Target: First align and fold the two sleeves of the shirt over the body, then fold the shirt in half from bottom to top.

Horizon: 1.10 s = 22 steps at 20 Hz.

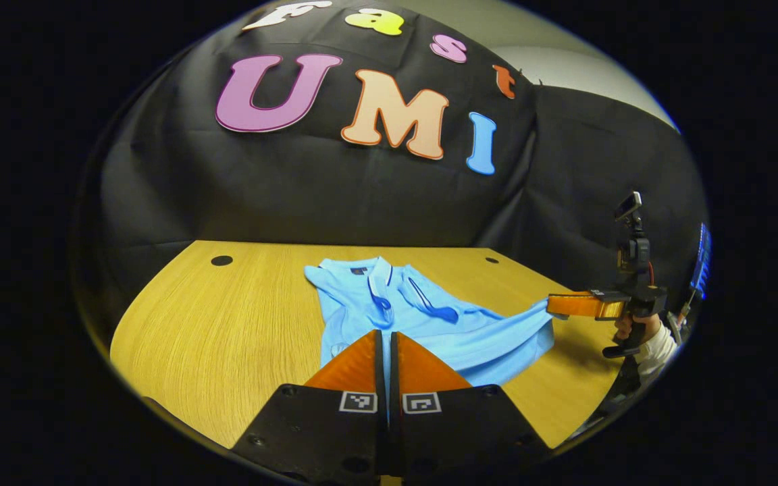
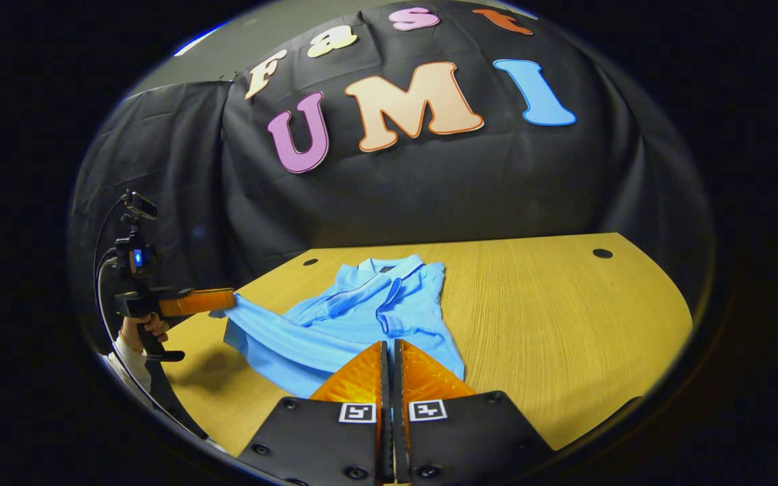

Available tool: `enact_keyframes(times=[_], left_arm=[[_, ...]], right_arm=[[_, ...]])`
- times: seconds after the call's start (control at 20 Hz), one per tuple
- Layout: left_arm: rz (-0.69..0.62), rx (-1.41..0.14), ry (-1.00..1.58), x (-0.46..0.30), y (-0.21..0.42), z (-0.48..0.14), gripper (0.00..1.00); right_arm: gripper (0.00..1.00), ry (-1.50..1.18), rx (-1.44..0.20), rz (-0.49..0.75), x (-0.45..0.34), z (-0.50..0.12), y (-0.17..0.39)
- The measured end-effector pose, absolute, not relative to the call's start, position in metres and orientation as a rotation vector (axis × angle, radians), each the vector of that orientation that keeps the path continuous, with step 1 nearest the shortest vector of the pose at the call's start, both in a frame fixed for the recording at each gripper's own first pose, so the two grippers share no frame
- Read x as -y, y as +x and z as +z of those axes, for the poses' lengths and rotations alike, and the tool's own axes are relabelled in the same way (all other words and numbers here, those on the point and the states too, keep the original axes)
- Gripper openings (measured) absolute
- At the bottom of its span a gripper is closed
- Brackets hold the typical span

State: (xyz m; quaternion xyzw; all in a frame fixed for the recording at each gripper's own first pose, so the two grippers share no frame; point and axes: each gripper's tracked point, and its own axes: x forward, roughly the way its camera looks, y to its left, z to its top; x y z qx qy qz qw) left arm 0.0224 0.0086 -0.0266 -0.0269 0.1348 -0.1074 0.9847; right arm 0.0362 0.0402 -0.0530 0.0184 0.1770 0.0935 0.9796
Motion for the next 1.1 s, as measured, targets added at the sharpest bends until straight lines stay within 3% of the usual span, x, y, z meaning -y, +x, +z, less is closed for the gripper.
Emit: enact_keyframes(times=[0.2,0.65,1.1], left_arm=[[-0.184,-0.241,-0.062,-0.025,0.077,-0.015,0.0],[-0.043,-0.207,-0.039,-0.048,0.2,-0.028,0.0],[0.075,-0.226,0.027,-0.07,0.265,-0.058,0.0]], right_arm=[[0.03,0.157,-0.314,0.16,-0.038,-0.034,0.092],[0.03,0.272,-0.298,0.032,0.001,-0.053,0.213],[0.03,0.329,-0.339,-0.036,0.025,-0.085,0.265]])
